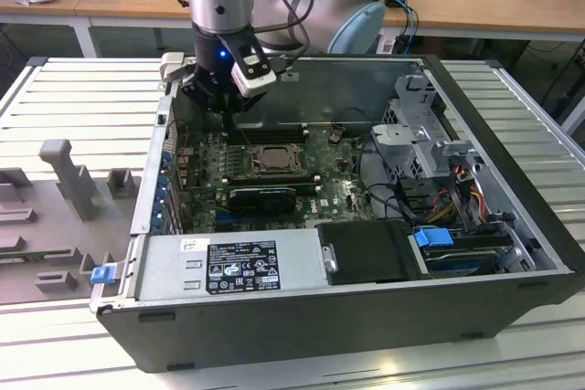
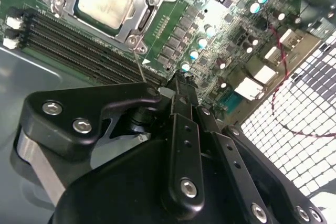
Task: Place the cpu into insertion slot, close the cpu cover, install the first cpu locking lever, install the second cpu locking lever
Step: 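Install the first cpu locking lever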
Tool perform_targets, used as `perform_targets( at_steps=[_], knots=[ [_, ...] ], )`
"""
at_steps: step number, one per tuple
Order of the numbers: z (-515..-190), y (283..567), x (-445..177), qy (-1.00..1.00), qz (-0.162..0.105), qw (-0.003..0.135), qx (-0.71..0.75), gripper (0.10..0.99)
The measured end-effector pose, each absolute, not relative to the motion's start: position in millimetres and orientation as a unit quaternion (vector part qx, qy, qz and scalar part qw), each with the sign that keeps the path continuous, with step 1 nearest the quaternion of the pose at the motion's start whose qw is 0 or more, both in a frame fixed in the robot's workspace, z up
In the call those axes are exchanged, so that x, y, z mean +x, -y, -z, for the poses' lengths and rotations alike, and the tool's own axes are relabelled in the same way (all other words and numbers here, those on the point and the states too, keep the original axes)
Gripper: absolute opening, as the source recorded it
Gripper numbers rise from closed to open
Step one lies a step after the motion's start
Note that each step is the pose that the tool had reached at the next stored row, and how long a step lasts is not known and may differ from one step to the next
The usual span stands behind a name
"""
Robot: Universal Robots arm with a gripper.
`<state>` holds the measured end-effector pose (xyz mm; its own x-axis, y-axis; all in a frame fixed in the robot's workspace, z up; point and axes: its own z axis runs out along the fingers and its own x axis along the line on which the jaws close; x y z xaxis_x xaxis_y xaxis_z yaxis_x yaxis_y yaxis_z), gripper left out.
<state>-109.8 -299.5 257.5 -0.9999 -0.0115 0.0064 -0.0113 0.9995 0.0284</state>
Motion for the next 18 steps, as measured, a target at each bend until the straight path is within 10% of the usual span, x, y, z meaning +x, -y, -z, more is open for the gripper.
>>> perform_targets(
  at_steps=[18],
  knots=[
    [-256.4,289.3,-73.4,1.0,0.014,0.003,0.012,0.106]
  ],
)
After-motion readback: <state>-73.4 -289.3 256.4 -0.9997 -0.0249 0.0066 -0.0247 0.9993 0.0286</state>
